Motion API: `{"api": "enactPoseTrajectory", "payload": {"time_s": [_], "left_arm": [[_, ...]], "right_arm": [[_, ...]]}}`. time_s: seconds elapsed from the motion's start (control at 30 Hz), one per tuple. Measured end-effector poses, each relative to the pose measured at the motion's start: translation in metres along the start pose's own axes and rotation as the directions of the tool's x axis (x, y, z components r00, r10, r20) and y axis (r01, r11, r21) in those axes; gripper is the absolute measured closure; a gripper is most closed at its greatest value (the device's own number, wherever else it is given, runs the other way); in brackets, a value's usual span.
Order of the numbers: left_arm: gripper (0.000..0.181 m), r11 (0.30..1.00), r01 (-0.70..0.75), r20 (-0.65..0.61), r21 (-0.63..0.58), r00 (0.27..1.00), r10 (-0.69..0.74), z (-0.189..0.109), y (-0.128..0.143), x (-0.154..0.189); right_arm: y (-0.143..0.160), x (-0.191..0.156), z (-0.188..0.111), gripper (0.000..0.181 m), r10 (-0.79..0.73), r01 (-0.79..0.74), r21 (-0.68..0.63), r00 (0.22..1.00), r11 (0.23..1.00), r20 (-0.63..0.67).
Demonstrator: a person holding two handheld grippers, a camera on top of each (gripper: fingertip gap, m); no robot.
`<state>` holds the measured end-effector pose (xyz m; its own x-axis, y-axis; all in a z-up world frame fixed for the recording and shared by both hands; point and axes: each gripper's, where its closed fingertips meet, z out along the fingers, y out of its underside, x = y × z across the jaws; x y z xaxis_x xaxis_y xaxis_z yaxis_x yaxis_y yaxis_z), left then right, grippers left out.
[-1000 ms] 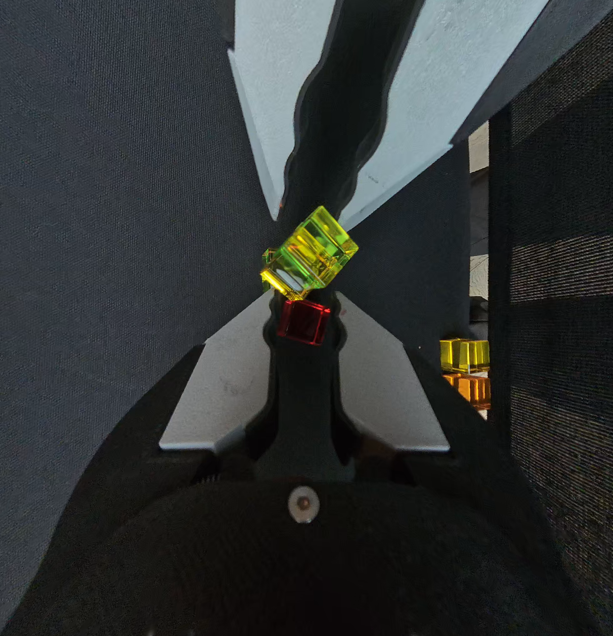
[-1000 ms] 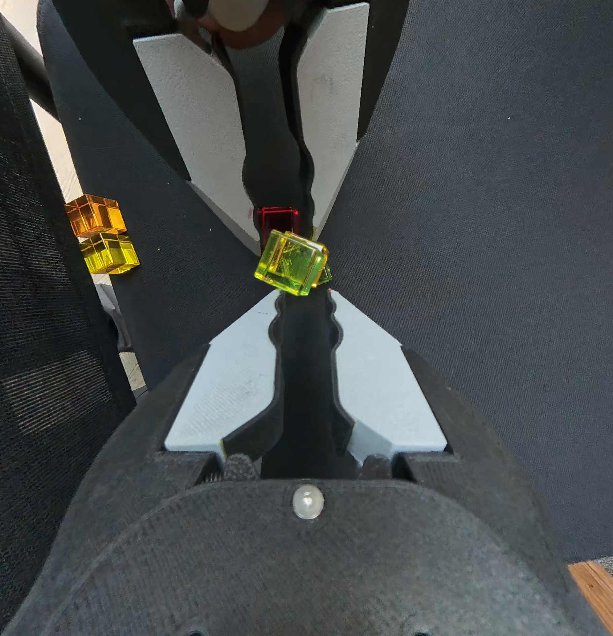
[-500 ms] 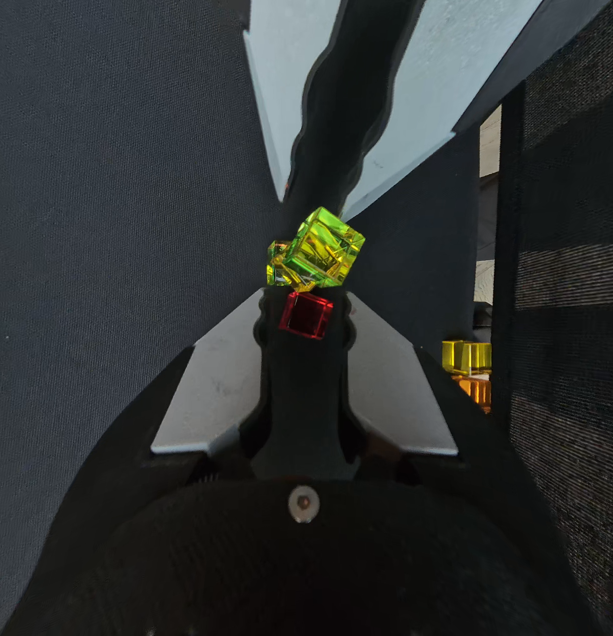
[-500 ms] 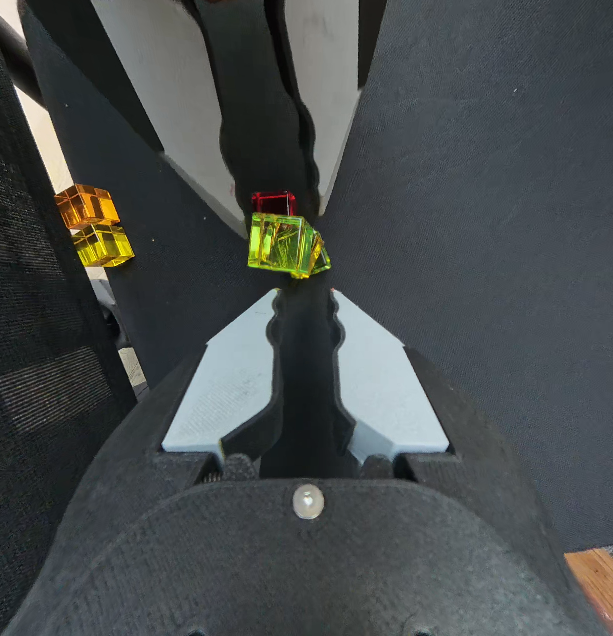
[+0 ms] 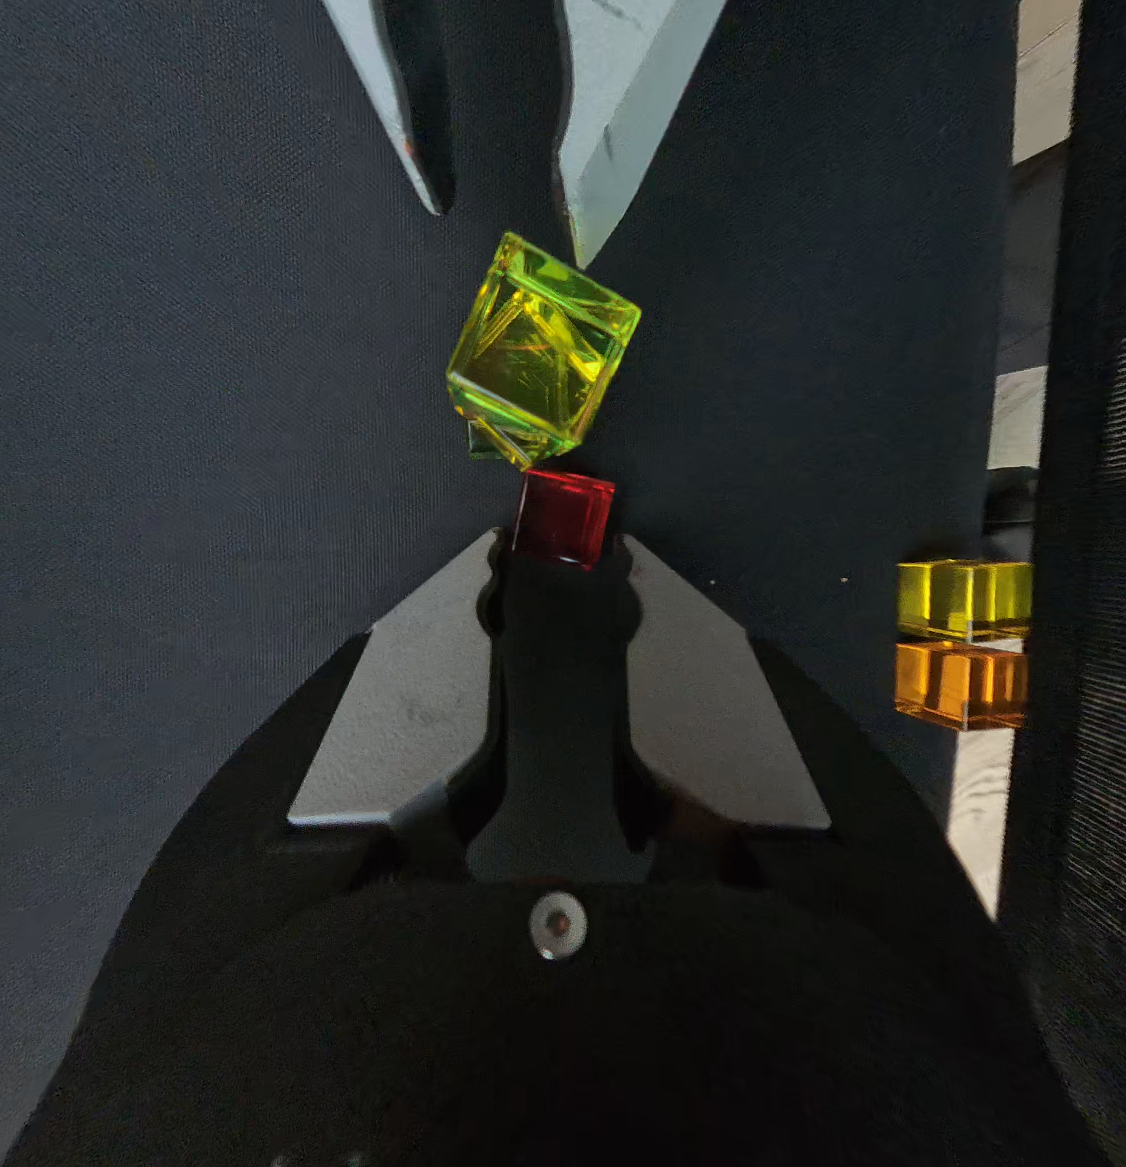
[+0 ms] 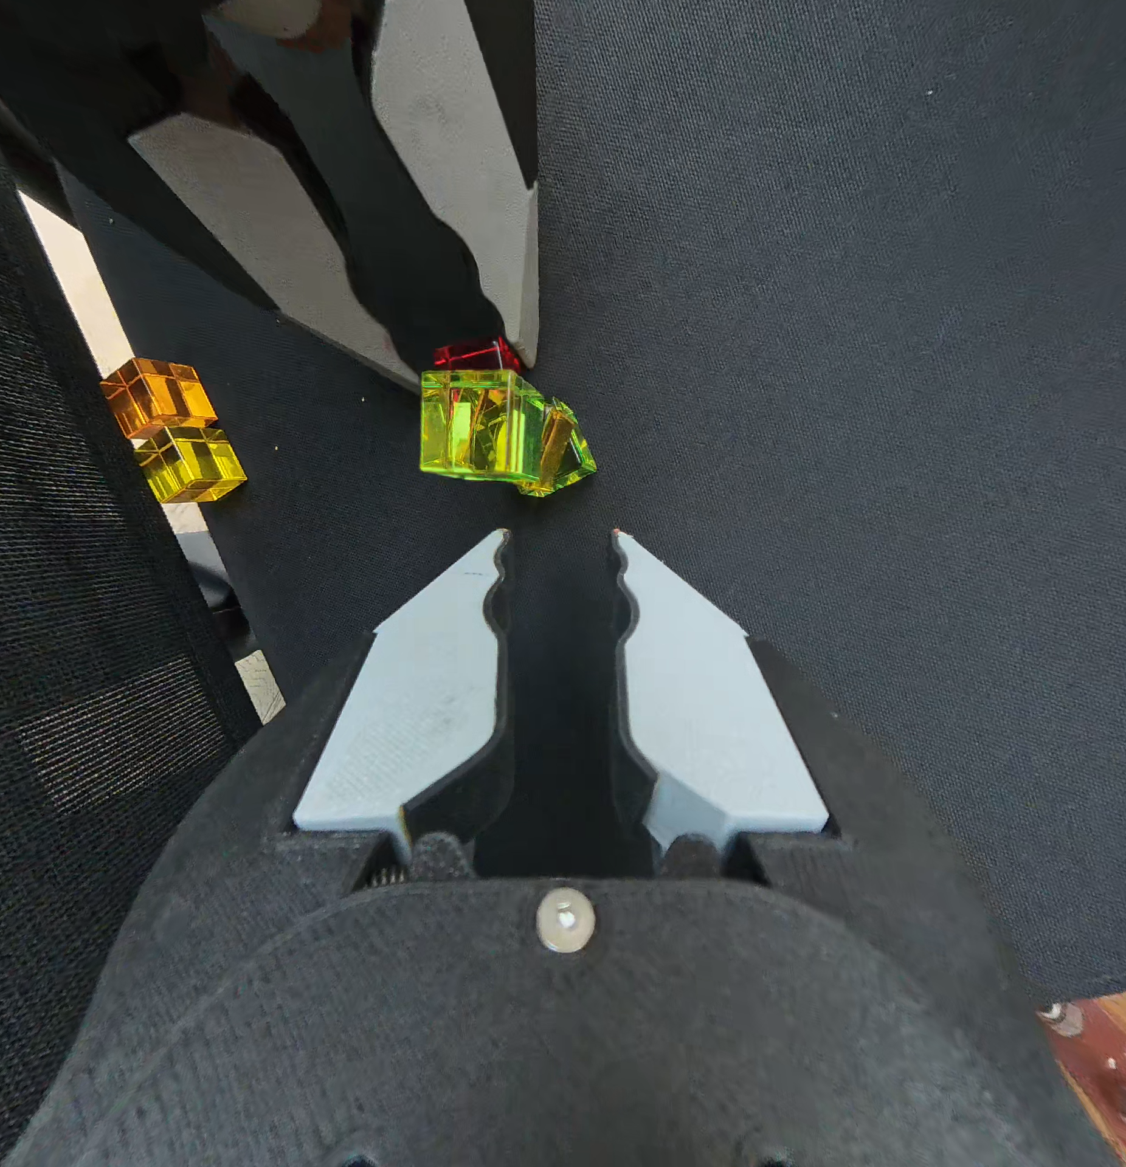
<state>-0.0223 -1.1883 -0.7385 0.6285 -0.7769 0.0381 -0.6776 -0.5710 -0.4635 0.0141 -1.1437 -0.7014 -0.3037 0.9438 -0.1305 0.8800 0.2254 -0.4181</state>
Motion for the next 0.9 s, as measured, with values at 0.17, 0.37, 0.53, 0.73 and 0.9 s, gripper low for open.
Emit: {"api": "enactPoseTrajectory", "payload": {"time_s": [0.17, 0.37, 0.53, 0.73, 0.9], "left_arm": [[0.155, 0.999, 0.036, -0.019, 0.016, 0.999, -0.036, -0.001, -0.002, -0.001], [0.156, 0.997, 0.064, -0.023, 0.046, 0.998, -0.063, -0.016, -0.002, -0.002], [0.156, 0.991, 0.076, -0.002, 0.114, 0.997, -0.076, -0.044, -0.018, -0.006], [0.156, 0.981, -0.016, 0.038, 0.193, 0.999, 0.009, -0.068, -0.055, -0.005], [0.156, 0.982, -0.031, 0.063, 0.184, 0.998, 0.020, -0.069, -0.055, -0.009]], "right_arm": [[0.000, -0.002, 0.000, 0.154, -0.002, 0.002, -0.002, 1.000, 1.000, 0.005], [0.002, -0.004, 0.000, 0.154, 0.001, -0.001, -0.005, 1.000, 1.000, 0.015], [0.006, -0.004, 0.001, 0.154, 0.023, -0.023, -0.018, 1.000, 1.000, 0.019], [0.013, 0.002, 0.003, 0.154, 0.057, -0.057, -0.041, 0.998, 0.998, 0.003], [0.014, 0.003, 0.003, 0.154, 0.066, -0.066, -0.048, 0.998, 0.997, 0.003]]}}
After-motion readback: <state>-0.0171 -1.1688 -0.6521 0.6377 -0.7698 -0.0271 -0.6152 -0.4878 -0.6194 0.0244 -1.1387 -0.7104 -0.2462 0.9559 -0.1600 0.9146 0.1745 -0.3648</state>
